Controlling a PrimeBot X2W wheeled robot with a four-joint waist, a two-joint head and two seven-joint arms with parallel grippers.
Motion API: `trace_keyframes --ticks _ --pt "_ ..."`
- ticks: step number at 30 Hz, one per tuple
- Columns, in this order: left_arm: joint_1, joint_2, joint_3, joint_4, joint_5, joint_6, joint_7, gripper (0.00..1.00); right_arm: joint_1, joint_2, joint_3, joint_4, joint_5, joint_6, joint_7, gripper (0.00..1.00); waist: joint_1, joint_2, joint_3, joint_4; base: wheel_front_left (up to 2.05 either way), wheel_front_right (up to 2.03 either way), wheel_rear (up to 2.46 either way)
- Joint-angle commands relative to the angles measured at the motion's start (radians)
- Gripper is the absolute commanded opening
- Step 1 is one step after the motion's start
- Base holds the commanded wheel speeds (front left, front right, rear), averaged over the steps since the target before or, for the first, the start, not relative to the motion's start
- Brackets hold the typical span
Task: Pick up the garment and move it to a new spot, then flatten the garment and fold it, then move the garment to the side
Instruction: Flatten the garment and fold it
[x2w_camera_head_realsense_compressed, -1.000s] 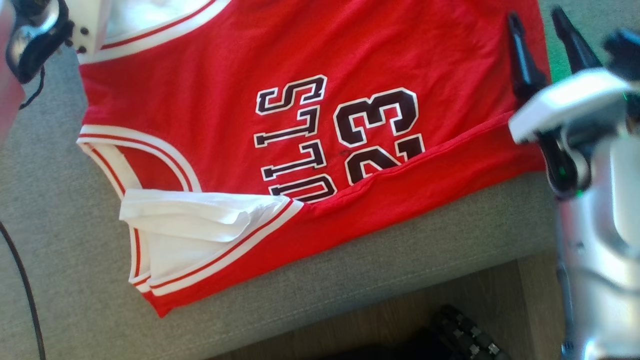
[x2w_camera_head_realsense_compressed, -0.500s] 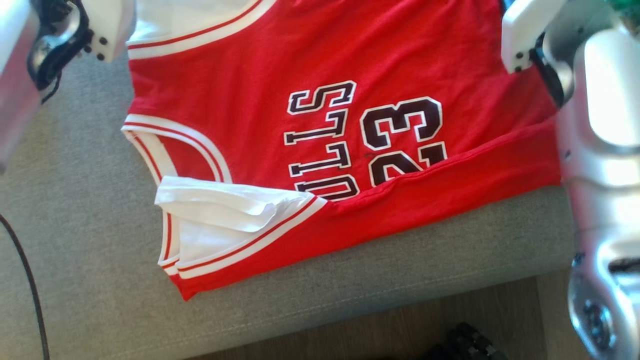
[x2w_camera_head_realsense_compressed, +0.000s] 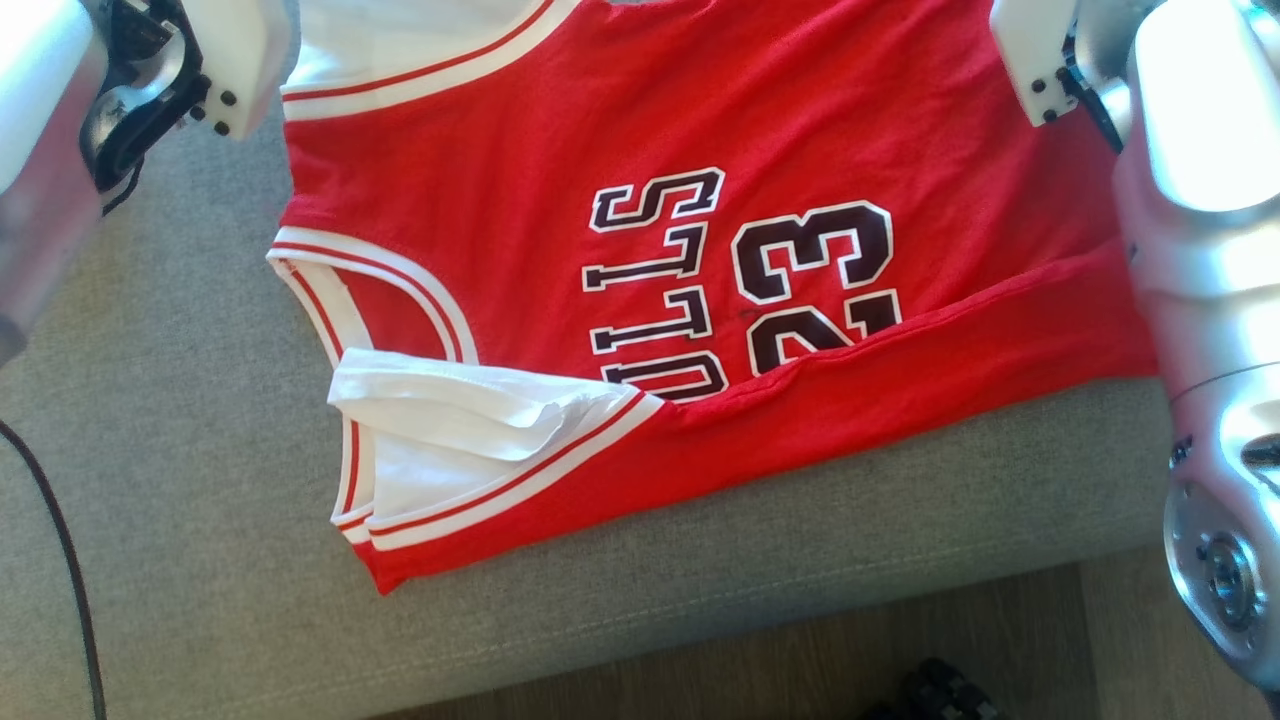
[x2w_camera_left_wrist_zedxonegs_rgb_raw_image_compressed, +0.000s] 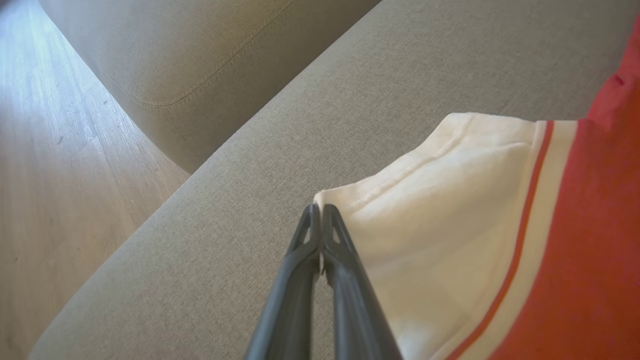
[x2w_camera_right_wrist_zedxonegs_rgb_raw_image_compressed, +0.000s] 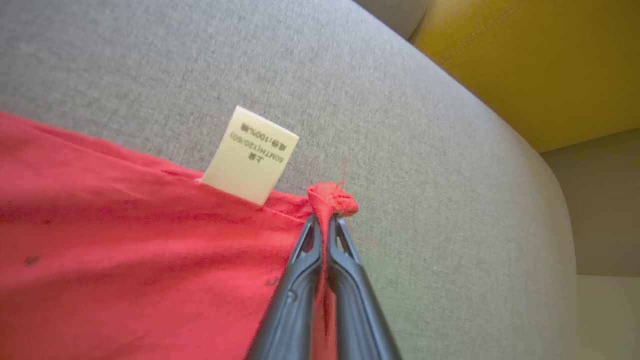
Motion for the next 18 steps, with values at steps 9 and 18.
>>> trace_keyframes --ticks 9,18 --pt "-0.062 0.029 0.032 0.018 -0.029 0.001 -0.101 0.0 -0.032 0.018 -0.242 -0.023 0.075 0.0 -0.088 0.0 -0.0001 0.0 -0.022 0.012 0.0 0.0 0.0" --pt "-0.068 0.03 0.109 0.057 -0.055 0.034 -0.305 0.0 -0.053 0.016 -0.475 0.054 0.233 0.0 -0.21 0.0 -0.0001 0.0 -0.022 0.03 0.0 0.0 0.0"
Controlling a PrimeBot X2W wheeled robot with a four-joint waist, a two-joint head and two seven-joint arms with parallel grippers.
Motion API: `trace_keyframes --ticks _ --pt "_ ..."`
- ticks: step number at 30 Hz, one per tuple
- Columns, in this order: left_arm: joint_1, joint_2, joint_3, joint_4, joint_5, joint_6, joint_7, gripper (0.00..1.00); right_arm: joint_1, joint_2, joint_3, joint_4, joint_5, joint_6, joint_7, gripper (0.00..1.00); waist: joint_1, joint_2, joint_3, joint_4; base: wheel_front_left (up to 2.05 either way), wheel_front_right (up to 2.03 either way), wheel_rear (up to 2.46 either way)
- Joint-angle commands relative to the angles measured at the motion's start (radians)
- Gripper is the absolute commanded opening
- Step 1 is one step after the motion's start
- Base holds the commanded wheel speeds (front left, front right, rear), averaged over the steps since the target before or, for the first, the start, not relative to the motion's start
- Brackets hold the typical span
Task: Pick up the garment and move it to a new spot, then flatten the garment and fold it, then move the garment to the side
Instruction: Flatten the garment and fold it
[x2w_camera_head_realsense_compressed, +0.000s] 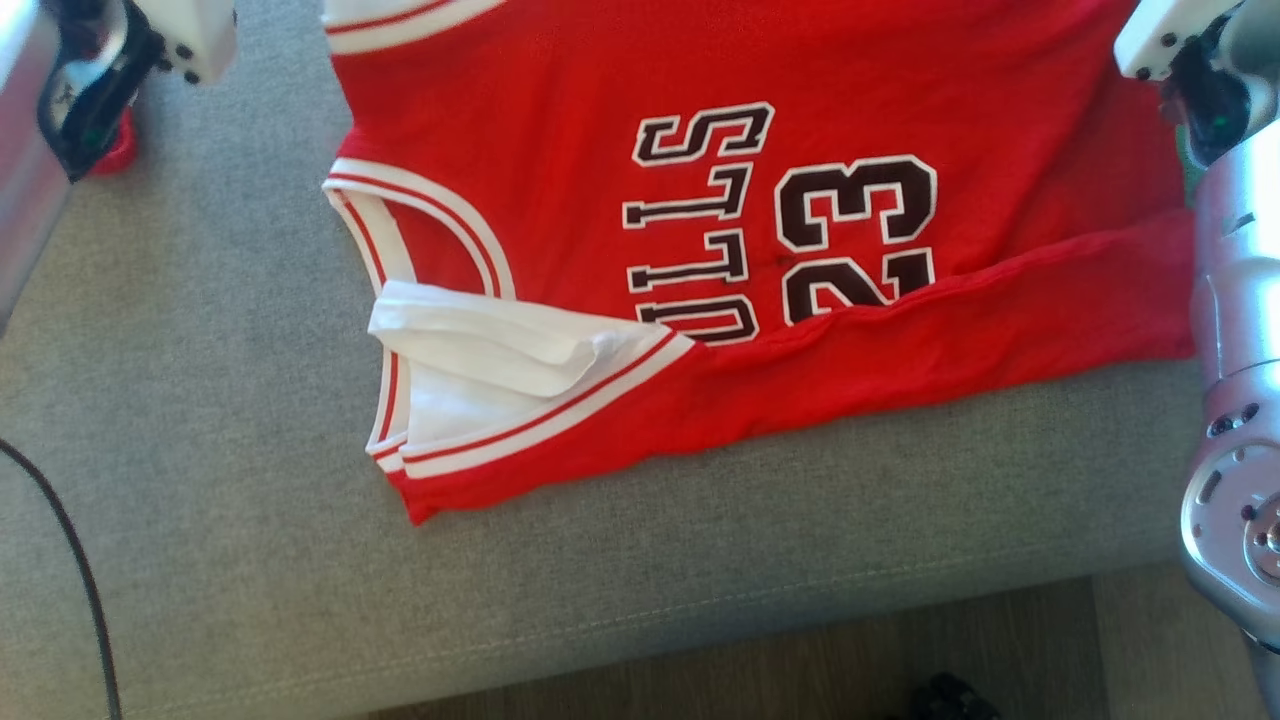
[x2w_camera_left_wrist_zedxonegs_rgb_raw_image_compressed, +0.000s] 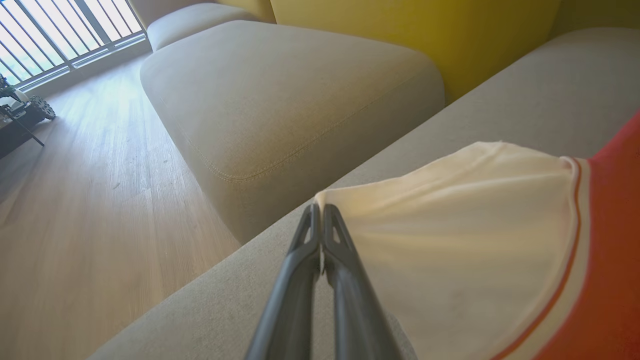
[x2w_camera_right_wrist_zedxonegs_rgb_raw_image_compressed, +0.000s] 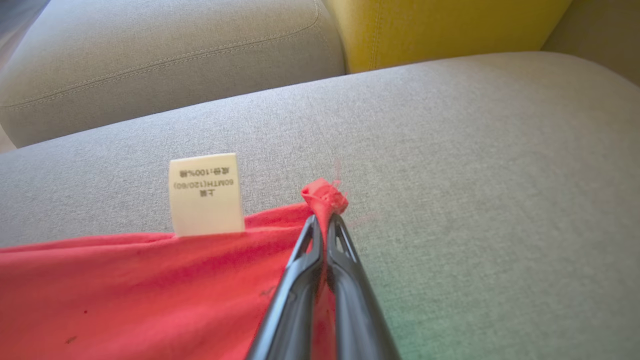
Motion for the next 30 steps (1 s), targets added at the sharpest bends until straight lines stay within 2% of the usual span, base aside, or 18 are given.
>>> trace_keyframes --ticks 1,6,10,14,20,21,26,30 --pt "-0.063 0.032 0.062 -0.005 -0.014 0.011 -0.031 0.0 -0.044 0.007 0.012 -0.013 0.024 0.0 -0.028 0.0 0.0 0.0 -0.001 0.003 0.0 0.0 0.0" --pt "-0.011 0.042 0.089 -0.075 -0.034 0.007 -0.075 0.0 -0.028 -0.008 0.062 0.035 0.098 0.0 -0.092 0.0 0.0 0.0 -0.021 0.015 0.0 0.0 0.0" --pt "0.088 0.089 0.118 -0.2 -0.059 0.038 -0.086 0.0 0.011 -0.031 0.144 0.045 0.174 0.0 -0.146 0.0 0.0 0.0 -0.048 0.027 0.0 0.0 0.0" --pt "0.225 0.157 0.145 -0.375 -0.091 0.102 -0.09 0.0 0.077 -0.081 0.237 0.024 0.254 0.0 -0.18 0.0 0.0 0.0 -0.073 0.047 0.0 0.0 0.0" --pt "0.411 0.251 0.187 -0.67 -0.12 0.23 -0.092 0.0 0.211 -0.167 0.347 -0.08 0.399 0.0 -0.199 0.0 0.0 0.0 -0.094 0.073 0.0 0.0 0.0" --pt "0.411 0.251 0.187 -0.67 -0.12 0.23 -0.092 0.0 0.211 -0.167 0.347 -0.08 0.399 0.0 -0.199 0.0 0.0 0.0 -0.094 0.073 0.0 0.0 0.0" --pt "0.543 0.308 0.2 -0.86 -0.121 0.321 -0.092 0.0 0.344 -0.216 0.418 -0.218 0.532 0.0 -0.177 0.0 0.0 0.0 -0.102 0.082 0.0 0.0 0.0" --pt "0.62 0.33 0.211 -0.96 -0.109 0.377 -0.092 0.0 0.453 -0.253 0.421 -0.334 0.609 0.0 -0.157 0.0 0.0 0.0 -0.109 0.088 0.0 0.0 0.0"
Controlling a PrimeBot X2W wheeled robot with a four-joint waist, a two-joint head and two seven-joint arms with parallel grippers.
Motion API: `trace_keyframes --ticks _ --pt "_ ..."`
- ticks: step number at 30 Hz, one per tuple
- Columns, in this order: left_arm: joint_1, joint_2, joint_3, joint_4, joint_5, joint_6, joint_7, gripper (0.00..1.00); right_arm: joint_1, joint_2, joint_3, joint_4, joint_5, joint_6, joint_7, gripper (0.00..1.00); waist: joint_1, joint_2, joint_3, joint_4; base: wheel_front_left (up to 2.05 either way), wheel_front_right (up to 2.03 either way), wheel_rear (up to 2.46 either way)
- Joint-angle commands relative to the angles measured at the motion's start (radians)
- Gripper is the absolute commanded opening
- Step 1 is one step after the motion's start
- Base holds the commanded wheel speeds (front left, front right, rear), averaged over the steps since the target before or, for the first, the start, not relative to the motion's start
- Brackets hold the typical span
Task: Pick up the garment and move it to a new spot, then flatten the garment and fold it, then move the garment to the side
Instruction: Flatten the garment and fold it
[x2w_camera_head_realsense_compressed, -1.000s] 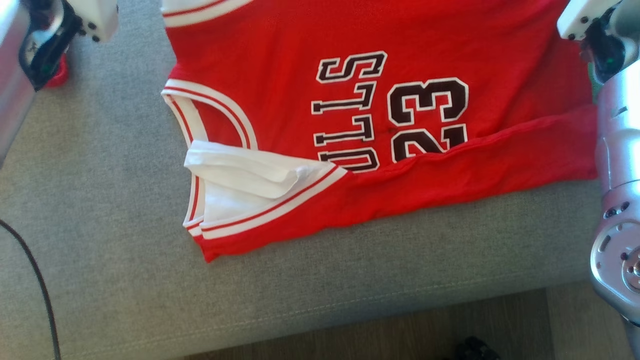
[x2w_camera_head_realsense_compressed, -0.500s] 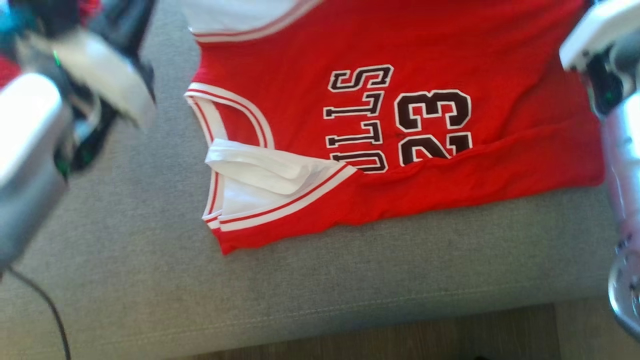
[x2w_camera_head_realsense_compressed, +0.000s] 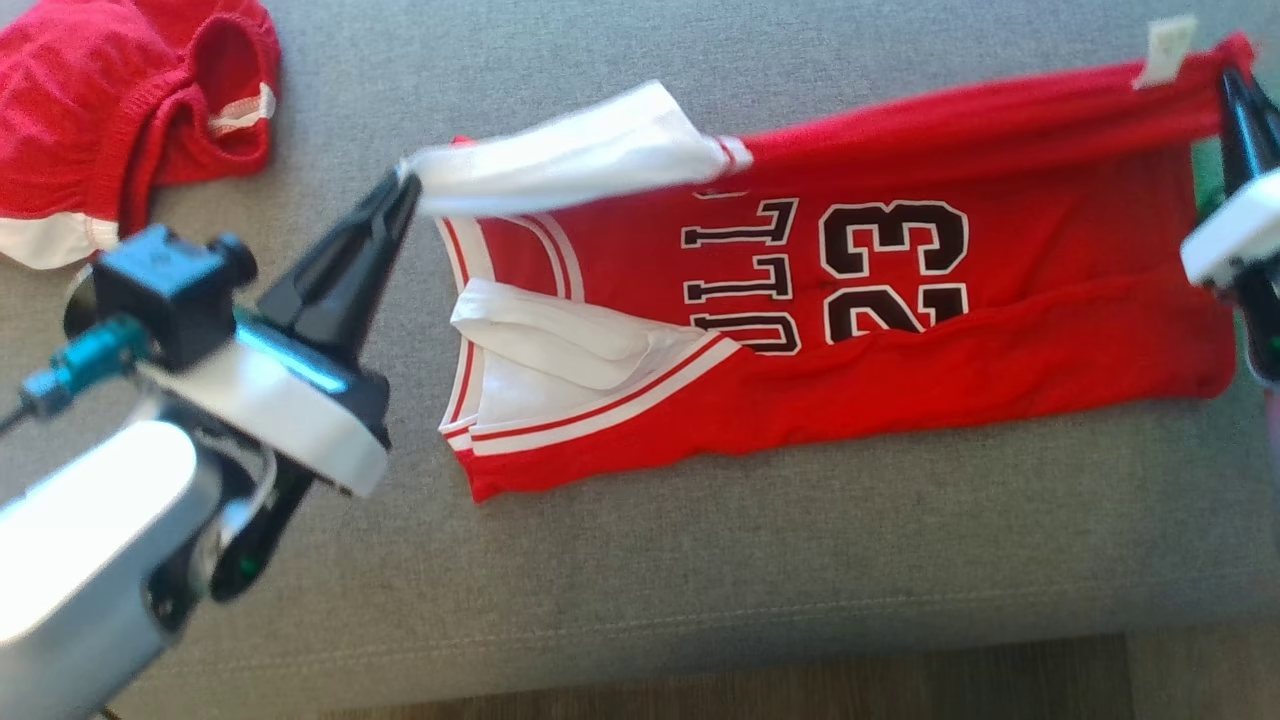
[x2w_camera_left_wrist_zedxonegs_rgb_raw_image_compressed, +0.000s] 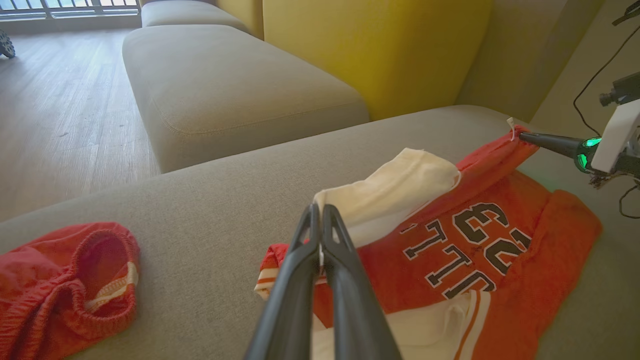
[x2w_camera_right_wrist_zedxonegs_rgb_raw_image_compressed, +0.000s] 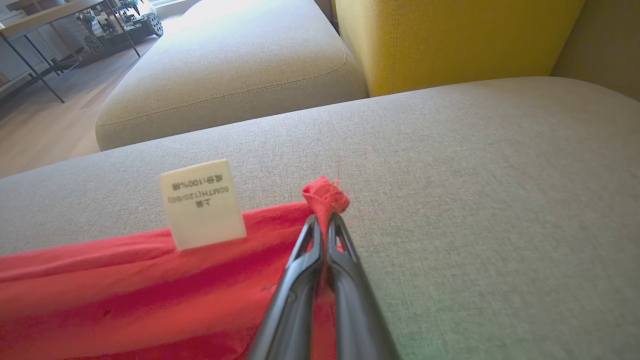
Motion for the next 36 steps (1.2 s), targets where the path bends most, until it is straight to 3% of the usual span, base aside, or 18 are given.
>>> trace_keyframes --ticks 1,7,16,17,18,19,20,21,23,24,25,32,36 --pt "-0.017 0.055 0.063 -0.03 0.009 0.011 -0.012 0.0 0.018 -0.024 0.002 -0.045 0.011 0.0 0.002 0.0 0.0 -0.0001 -0.002 0.001 0.0 0.0 0.0" --pt "0.088 0.04 0.084 -0.098 0.009 0.058 -0.012 0.0 0.18 -0.039 -0.042 -0.196 0.056 0.0 0.031 0.0 0.0 -0.0001 -0.012 0.003 0.0 0.0 0.0" --pt "0.202 -0.014 0.084 -0.083 0.023 0.069 -0.012 0.0 0.291 0.002 -0.095 -0.304 0.048 0.0 0.088 0.01 0.0 -0.0001 -0.016 -0.006 0.0 0.0 0.0" --pt "0.21 -0.022 0.086 -0.078 0.022 0.071 -0.012 0.0 0.297 0.006 -0.098 -0.312 0.046 0.0 0.093 0.2 0.0 -0.0001 -0.016 -0.006 0.0 0.0 0.0" --pt "0.219 -0.031 0.089 -0.071 0.02 0.073 -0.012 0.0 0.303 0.009 -0.101 -0.321 0.043 0.0 0.097 0.48 0.0 -0.0001 -0.016 -0.006 0.0 0.0 0.0" --pt "0.228 -0.039 0.09 -0.062 0.018 0.074 -0.012 0.0 0.309 0.012 -0.106 -0.328 0.041 0.0 0.101 1.0 0.0 -0.0001 -0.017 -0.006 0.0 0.0 0.0" --pt "0.237 -0.048 0.092 -0.055 0.016 0.076 -0.012 0.0 0.317 0.014 -0.112 -0.336 0.04 0.0 0.105 1.0 0.0 -0.0001 -0.019 -0.006 0.0 0.0 0.0" --pt "0.248 -0.057 0.091 -0.047 0.01 0.077 -0.012 0.08 0.325 0.017 -0.123 -0.342 0.039 0.0 0.11 1.0 0.0 -0.0001 -0.022 -0.006 0.0 0.0 0.0" --pt "0.264 -0.071 0.088 -0.036 0.004 0.078 -0.012 0.49 0.347 0.021 -0.156 -0.347 0.028 0.0 0.133 1.0 0.0 -0.0001 -0.03 -0.006 0.0 0.0 0.0" --pt "0.271 -0.079 0.088 -0.032 0.003 0.08 -0.012 0.87 0.359 0.024 -0.178 -0.349 0.019 0.0 0.148 1.0 0.0 -0.0001 -0.035 -0.006 0.0 0.0 0.0" --pt "0.279 -0.088 0.089 -0.03 0.0 0.081 -0.012 1.0 0.372 0.029 -0.201 -0.352 0.008 0.0 0.164 1.0 0.0 -0.0001 -0.04 -0.006 0.0 0.0 0.0" --pt "0.367 -0.172 0.196 -0.022 0.053 0.163 -0.012 1.0 0.429 0.122 -0.333 -0.435 -0.068 0.0 0.216 1.0 0.0 -0.0001 -0.08 -0.015 0.0 0.0 0.0" --pt "0.444 -0.244 0.293 -0.017 0.191 0.229 -0.012 1.0 0.427 0.2 -0.373 -0.471 -0.08 0.0 0.205 1.0 0.0 -0.0001 -0.104 -0.01 0.0 0.0 0.0"
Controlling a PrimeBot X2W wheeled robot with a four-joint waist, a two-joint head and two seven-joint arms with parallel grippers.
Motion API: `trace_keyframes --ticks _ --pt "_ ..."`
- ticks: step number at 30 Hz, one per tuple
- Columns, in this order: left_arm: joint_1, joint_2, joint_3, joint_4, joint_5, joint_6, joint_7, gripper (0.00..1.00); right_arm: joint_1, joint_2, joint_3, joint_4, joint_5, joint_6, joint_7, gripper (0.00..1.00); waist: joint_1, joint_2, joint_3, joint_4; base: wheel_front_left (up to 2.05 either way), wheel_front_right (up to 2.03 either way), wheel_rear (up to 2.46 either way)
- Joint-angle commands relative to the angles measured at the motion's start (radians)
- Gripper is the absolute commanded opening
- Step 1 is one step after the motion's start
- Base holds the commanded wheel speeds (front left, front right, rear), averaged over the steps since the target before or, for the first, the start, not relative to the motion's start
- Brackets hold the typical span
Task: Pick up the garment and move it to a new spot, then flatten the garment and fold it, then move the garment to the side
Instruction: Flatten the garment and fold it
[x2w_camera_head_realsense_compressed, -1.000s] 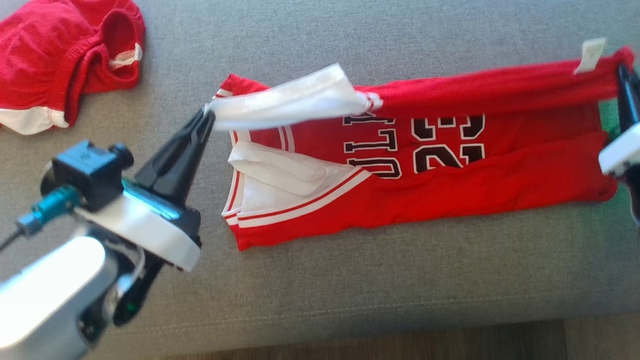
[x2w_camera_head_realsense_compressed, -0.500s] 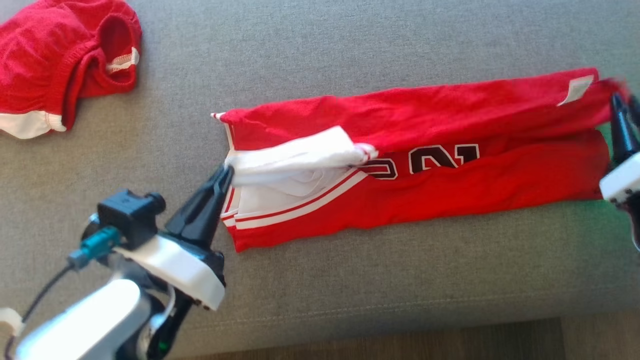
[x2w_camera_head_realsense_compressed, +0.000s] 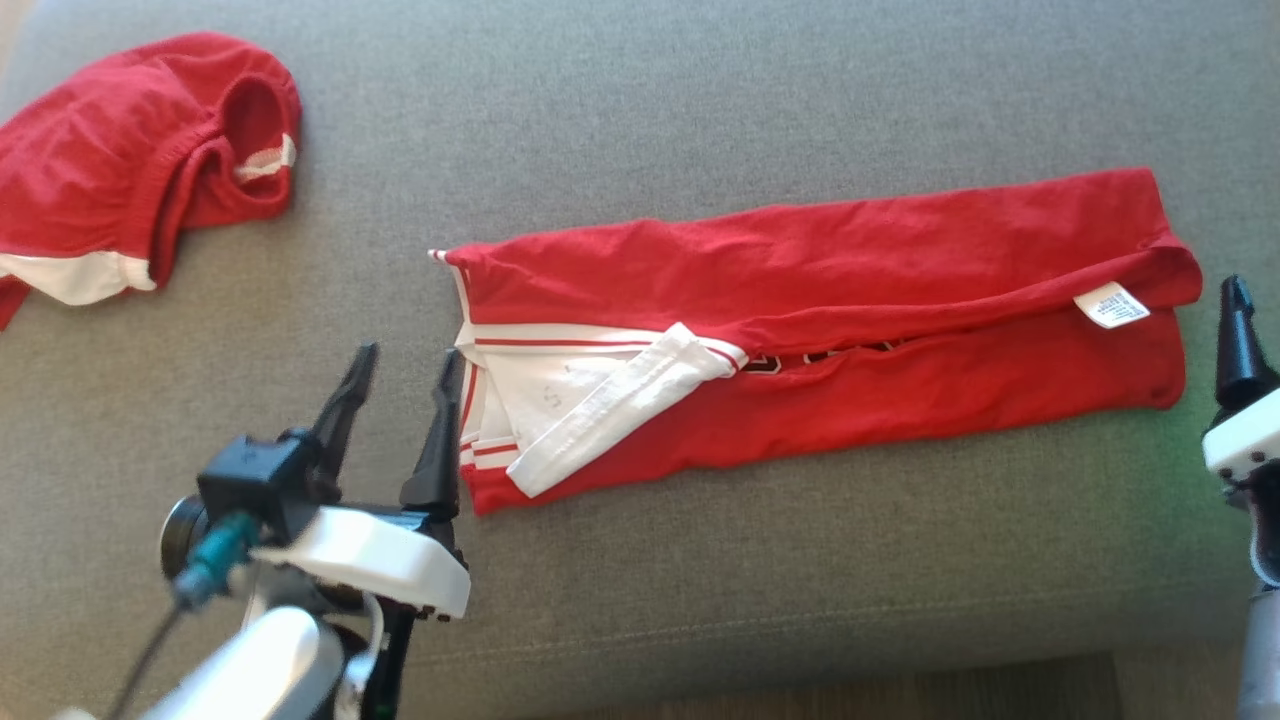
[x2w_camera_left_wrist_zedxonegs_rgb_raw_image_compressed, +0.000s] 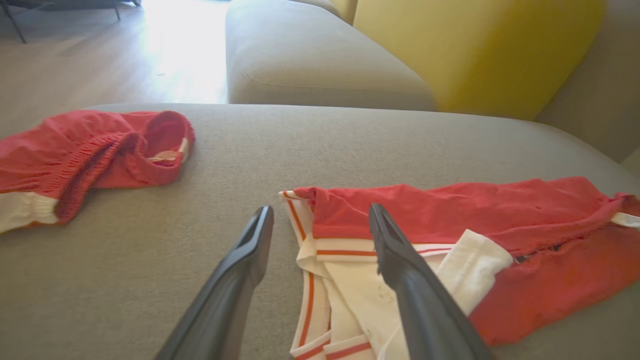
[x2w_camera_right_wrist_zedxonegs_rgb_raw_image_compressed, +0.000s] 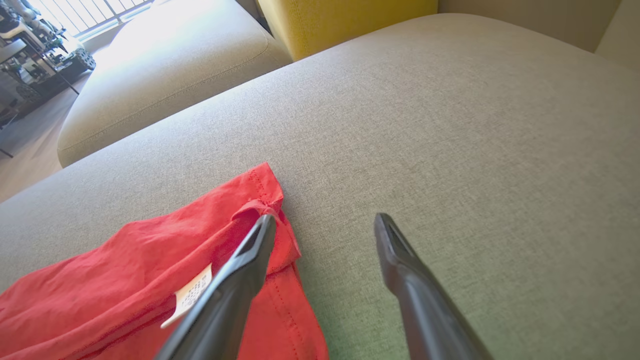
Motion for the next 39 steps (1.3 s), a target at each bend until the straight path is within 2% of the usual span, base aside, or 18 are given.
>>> trace_keyframes --ticks 1,5,8,14,18,22,26,28,30,31,32,33,34,39 --pt "-0.001 0.008 0.062 -0.023 0.041 0.017 -0.012 1.0 0.003 -0.001 0.005 -0.039 -0.011 0.0 -0.009 1.0 0.0 -0.0001 -0.011 0.003 0.0 0.0 0.0" --pt "0.07 -0.071 0.135 -0.011 0.228 0.076 -0.012 1.0 -0.034 0.045 -0.031 -0.016 -0.043 0.0 -0.032 1.0 0.0 -0.0001 -0.033 0.019 0.0 0.0 0.0" --pt "0.107 -0.122 0.147 0.002 0.353 0.085 -0.012 1.0 -0.072 0.058 -0.025 0.035 -0.084 0.0 -0.048 1.0 0.0 -0.0001 -0.052 0.043 0.0 0.0 0.0" --pt "0.161 -0.209 0.159 0.043 0.452 0.04 -0.012 1.0 -0.147 0.043 -0.04 0.185 -0.196 0.0 -0.045 1.0 0.0 -0.0001 -0.082 0.099 0.0 0.0 0.0" --pt "0.189 -0.249 0.184 0.06 0.486 0.014 -0.012 1.0 -0.175 0.019 -0.096 0.293 -0.272 0.0 -0.016 1.0 0.0 -0.0001 -0.098 0.14 0.0 0.0 0.0" --pt "0.228 -0.288 0.224 0.067 0.511 -0.02 -0.012 1.0 -0.182 -0.004 -0.195 0.38 -0.363 0.0 0.008 1.0 0.0 -0.0001 -0.11 0.179 0.0 0.0 0.0" --pt "0.252 -0.313 0.252 0.069 0.534 -0.047 -0.012 1.0 -0.192 0.0 -0.228 0.425 -0.403 0.0 0.031 1.0 0.0 -0.0001 -0.111 0.187 0.0 0.0 0.0" --pt "0.261 -0.324 0.265 0.072 0.548 -0.057 -0.012 1.0 -0.197 0.009 -0.227 0.449 -0.401 0.0 0.055 0.91 0.0 -0.0001 -0.114 0.188 0.0 0.0 0.0" --pt "0.27 -0.333 0.279 0.076 0.564 -0.061 -0.012 1.0 -0.2 0.02 -0.205 0.47 -0.382 0.0 0.082 0.73 0.0 -0.0001 -0.118 0.185 0.0 0.0 0.0" --pt "0.274 -0.337 0.286 0.078 0.571 -0.063 -0.012 1.0 -0.199 0.023 -0.191 0.48 -0.368 0.0 0.098 0.48 0.0 -0.0001 -0.12 0.183 0.0 0.0 0.0" --pt "0.278 -0.342 0.292 0.08 0.578 -0.065 -0.012 1.0 -0.197 0.025 -0.179 0.487 -0.352 0.0 0.112 0.35 0.0 -0.0001 -0.122 0.181 0.0 0.0 0.0" --pt "0.282 -0.346 0.297 0.081 0.585 -0.068 -0.012 1.0 -0.195 0.025 -0.168 0.491 -0.335 0.0 0.124 0.09 0.0 -0.0001 -0.124 0.179 0.0 0.0 0.0" --pt "0.285 -0.35 0.302 0.083 0.591 -0.07 -0.012 1.0 -0.192 0.022 -0.155 0.493 -0.318 0.0 0.133 0.0 0.0 -0.0001 -0.126 0.177 0.0 0.0 0.0" --pt "0.301 -0.367 0.327 0.088 0.614 -0.082 -0.012 1.0 -0.172 -0.024 -0.118 0.449 -0.285 0.0 0.106 0.0 0.0 -0.0001 -0.133 0.153 0.0 0.0 0.0"
